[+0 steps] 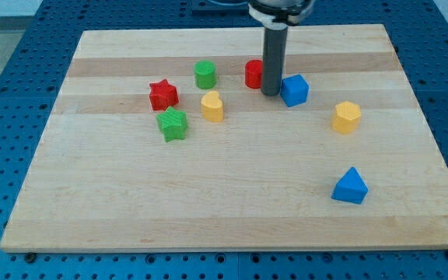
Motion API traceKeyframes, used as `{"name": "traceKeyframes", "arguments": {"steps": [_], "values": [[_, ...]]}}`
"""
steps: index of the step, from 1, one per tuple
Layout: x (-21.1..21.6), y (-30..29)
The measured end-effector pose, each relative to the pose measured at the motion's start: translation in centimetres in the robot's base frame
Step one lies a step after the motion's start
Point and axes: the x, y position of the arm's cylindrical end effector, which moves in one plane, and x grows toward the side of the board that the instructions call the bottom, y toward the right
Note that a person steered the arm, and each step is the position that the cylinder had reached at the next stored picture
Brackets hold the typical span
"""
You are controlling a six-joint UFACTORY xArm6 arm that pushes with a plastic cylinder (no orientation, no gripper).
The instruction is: Move the blue cube to the top left of the yellow hexagon
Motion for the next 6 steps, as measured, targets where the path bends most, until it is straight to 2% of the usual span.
{"name": "traceKeyframes", "arguments": {"steps": [2,4,5,6], "values": [[0.0,5.0],[-0.1,5.9],[-0.3,3.3],[-0.3,-2.3]]}}
